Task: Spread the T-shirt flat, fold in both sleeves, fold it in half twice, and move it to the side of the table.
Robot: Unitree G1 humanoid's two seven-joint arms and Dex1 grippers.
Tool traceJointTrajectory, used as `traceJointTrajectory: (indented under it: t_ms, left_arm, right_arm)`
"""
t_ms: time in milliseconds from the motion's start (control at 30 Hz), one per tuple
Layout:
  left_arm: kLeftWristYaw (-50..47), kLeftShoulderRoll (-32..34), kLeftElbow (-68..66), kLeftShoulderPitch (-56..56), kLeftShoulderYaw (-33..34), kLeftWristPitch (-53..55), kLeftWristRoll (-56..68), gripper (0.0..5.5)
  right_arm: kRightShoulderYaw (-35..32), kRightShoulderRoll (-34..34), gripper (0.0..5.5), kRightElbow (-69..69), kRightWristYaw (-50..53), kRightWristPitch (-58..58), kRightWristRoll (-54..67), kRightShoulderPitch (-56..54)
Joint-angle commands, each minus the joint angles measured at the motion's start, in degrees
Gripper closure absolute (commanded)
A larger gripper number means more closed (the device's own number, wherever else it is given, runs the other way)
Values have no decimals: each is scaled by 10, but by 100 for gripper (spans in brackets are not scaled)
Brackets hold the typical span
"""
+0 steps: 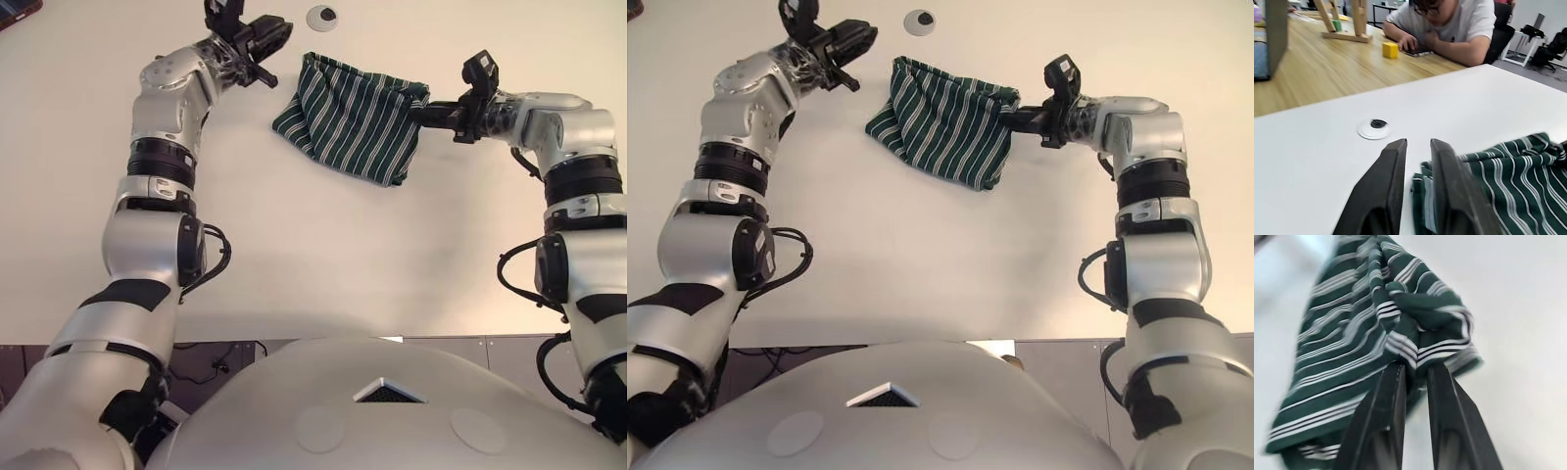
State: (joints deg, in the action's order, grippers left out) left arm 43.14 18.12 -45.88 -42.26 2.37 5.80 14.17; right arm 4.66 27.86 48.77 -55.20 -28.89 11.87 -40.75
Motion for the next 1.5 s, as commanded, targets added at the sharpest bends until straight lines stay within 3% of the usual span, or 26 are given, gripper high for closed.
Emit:
traceJointTrajectory:
  t_ms: [33,133,200,300,467,533,667,867,1000,1133,1233,1367,1500]
  left_arm:
    - [0,43,183,149,11,30,4,465]
    - [-31,51,317,245,41,72,29,465]
    - [-64,41,383,285,67,96,49,465]
    - [-98,23,436,302,75,123,67,465]
    - [-106,20,481,311,29,151,51,465]
    - [-104,21,494,317,12,157,46,496]
    - [-113,12,513,330,6,164,51,547]
    - [-153,-5,526,370,17,156,43,547]
    - [-175,-20,533,386,14,150,40,547]
    - [-186,-29,526,385,11,144,35,547]
    - [-198,-35,517,377,10,139,27,547]
    - [-273,-57,480,347,31,105,-9,547]
    - [-319,-79,468,327,17,73,-45,547]
  right_arm:
    - [-62,28,490,25,72,13,6,-6]
    - [-85,23,508,-13,61,47,17,7]
    - [-74,-12,548,-91,20,53,40,24]
    - [-37,-87,548,-143,13,54,46,39]
    - [-23,-184,548,-18,107,126,4,7]
    - [-42,-194,550,46,151,159,-2,-16]
    - [-77,-168,550,171,294,176,-22,-36]
    - [-205,-16,550,238,518,150,18,42]
    - [-250,45,550,240,602,142,29,84]
    - [-248,57,550,223,651,150,8,102]
    - [-201,58,550,158,657,245,-49,92]
    - [-129,21,550,21,642,364,-116,59]
    - [-100,-36,550,-111,630,384,-125,77]
